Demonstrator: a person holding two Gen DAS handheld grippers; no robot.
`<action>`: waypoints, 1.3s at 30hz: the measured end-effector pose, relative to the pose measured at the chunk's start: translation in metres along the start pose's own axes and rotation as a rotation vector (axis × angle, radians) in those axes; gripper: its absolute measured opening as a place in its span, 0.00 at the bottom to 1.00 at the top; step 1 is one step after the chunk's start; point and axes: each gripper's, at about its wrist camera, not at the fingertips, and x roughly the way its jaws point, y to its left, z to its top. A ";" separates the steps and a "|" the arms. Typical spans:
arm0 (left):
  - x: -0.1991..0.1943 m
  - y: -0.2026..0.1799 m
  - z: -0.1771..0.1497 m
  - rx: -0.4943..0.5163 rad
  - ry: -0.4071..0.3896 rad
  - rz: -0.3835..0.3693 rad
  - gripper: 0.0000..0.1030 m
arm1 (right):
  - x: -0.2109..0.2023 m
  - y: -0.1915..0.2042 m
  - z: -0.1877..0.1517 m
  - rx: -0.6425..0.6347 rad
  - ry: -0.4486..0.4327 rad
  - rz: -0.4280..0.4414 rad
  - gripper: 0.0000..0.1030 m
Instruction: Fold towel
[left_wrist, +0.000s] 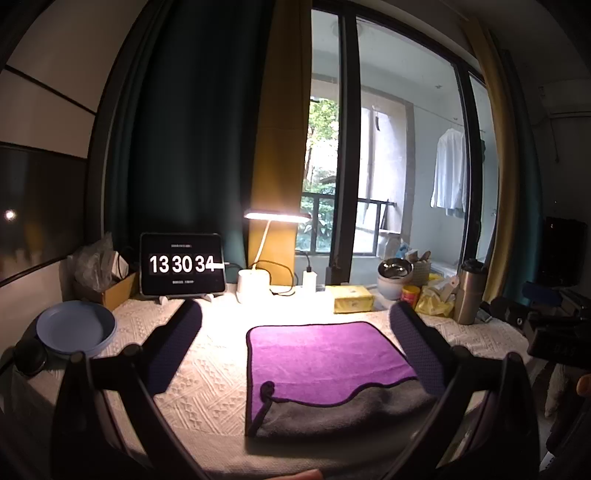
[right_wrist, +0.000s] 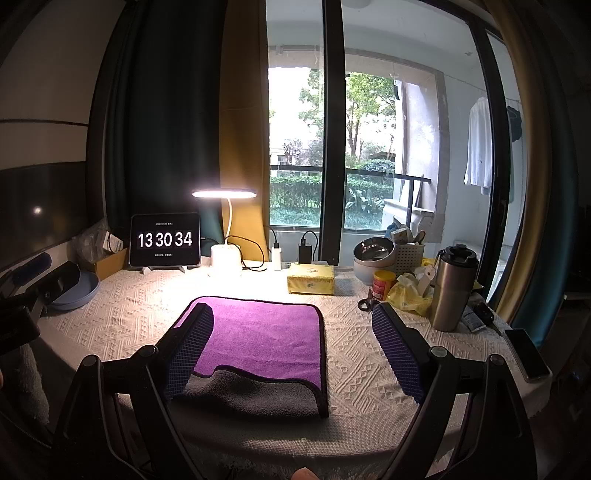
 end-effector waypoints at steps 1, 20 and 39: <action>0.000 0.000 0.000 0.000 0.001 -0.001 0.99 | 0.000 0.000 0.000 0.000 0.001 0.000 0.88; -0.001 -0.004 -0.003 0.002 0.003 -0.005 0.99 | 0.001 0.001 -0.002 0.002 0.004 0.002 0.88; 0.002 -0.006 -0.006 0.006 0.018 -0.017 0.99 | 0.004 0.002 -0.006 0.005 0.013 0.004 0.88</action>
